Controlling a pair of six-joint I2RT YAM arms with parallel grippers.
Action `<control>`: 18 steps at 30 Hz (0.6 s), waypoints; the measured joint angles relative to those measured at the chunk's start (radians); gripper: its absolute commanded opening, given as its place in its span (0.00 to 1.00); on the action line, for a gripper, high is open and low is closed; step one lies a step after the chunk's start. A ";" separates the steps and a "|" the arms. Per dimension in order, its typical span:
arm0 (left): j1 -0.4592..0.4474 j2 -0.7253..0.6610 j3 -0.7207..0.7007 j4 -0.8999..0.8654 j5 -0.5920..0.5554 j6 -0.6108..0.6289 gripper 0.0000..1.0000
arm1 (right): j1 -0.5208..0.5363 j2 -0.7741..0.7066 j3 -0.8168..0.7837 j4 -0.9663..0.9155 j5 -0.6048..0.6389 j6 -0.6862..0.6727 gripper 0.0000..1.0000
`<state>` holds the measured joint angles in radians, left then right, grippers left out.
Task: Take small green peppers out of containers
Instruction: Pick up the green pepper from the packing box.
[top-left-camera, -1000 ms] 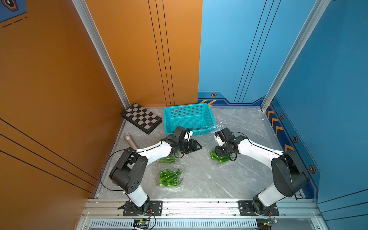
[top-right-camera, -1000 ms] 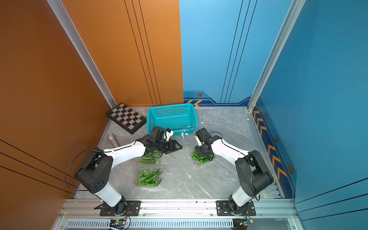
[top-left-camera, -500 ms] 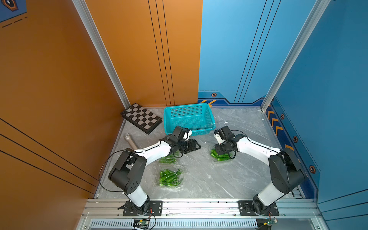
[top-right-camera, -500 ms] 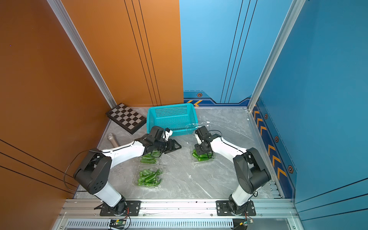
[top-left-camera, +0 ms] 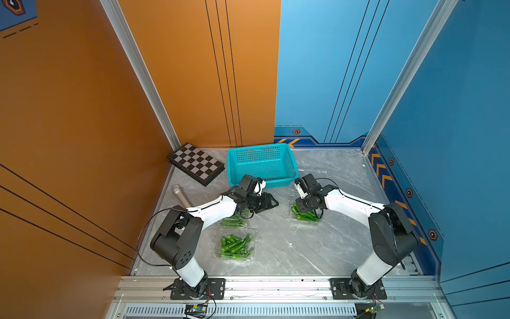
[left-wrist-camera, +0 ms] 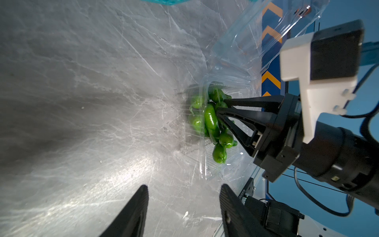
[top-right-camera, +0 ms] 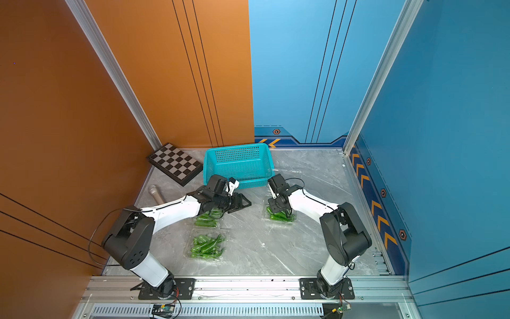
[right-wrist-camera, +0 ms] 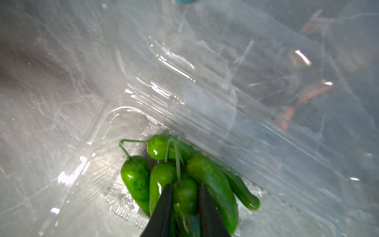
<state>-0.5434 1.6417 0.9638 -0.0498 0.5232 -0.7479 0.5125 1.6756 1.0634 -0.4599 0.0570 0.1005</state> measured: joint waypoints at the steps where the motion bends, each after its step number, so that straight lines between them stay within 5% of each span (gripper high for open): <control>1: 0.000 0.000 0.000 0.000 0.000 0.000 0.58 | 0.000 0.000 0.001 0.000 0.001 0.000 0.12; 18: 0.008 0.000 0.000 0.000 0.000 0.000 0.57 | -0.019 -0.169 0.009 -0.003 -0.023 0.006 0.09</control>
<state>-0.5350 1.6417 0.9642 -0.0498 0.5232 -0.7475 0.4934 1.5070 1.0725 -0.4633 0.0341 0.1070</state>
